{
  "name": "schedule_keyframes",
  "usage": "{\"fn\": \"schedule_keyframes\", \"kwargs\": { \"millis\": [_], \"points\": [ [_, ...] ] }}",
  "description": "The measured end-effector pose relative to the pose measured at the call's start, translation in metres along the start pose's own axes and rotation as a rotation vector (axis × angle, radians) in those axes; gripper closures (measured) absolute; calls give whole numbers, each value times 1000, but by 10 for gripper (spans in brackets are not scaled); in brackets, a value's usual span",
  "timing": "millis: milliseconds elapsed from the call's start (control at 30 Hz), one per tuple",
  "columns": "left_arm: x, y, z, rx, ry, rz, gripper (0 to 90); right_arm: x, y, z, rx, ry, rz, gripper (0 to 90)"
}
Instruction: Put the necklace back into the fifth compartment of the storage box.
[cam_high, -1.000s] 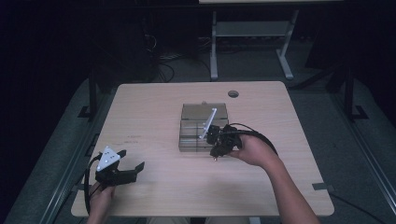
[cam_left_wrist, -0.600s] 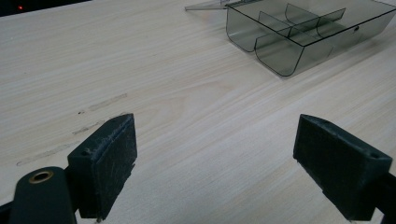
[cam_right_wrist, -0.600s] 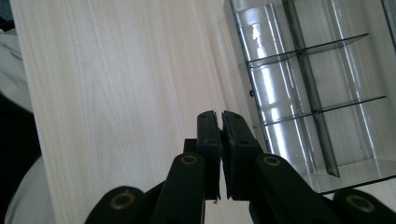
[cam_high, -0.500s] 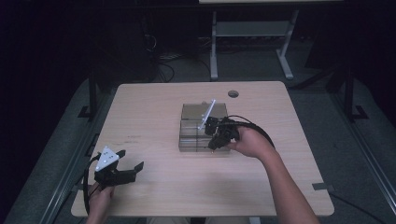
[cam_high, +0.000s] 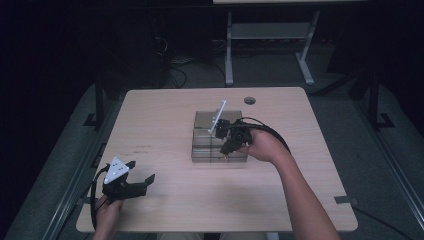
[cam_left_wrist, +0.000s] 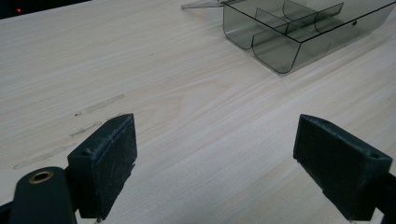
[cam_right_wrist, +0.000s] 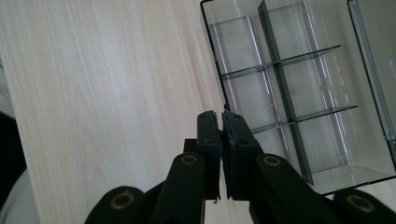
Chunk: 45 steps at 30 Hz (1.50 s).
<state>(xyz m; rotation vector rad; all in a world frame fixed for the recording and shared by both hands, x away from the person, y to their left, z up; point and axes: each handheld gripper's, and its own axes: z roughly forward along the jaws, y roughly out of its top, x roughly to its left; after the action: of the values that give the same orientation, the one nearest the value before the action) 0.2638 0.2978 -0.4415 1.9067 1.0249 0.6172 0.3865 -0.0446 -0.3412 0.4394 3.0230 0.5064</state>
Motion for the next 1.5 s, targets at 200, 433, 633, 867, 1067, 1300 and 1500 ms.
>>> {"fn": "schedule_keyframes", "kwargs": {
  "millis": [200, 433, 633, 867, 1067, 1300, 1500],
  "points": [
    [1, 0, 0, -6, 1, -12, 130, -6, 3, 2, -3, 4, 8, 860],
    [0, 1, 1, 4, 0, 3, 130, -14, 6, 5, 14, 6, 12, 860],
    [3, 1, 3, 10, 0, 2, 130, -22, 11, 6, 15, 2, 8, 859],
    [3, 0, 2, 2, 2, -12, 130, -29, 11, 12, 12, 1, 19, 859],
    [3, 0, 2, 5, 0, 0, 130, -35, 12, 18, 12, 3, 29, 858],
    [3, -1, 1, 4, 3, -11, 130, -40, 11, 24, 16, 1, 47, 858],
    [2, 0, 1, 9, 3, 3, 130, -43, 10, 32, 2, 1, 61, 857]
  ]
}}
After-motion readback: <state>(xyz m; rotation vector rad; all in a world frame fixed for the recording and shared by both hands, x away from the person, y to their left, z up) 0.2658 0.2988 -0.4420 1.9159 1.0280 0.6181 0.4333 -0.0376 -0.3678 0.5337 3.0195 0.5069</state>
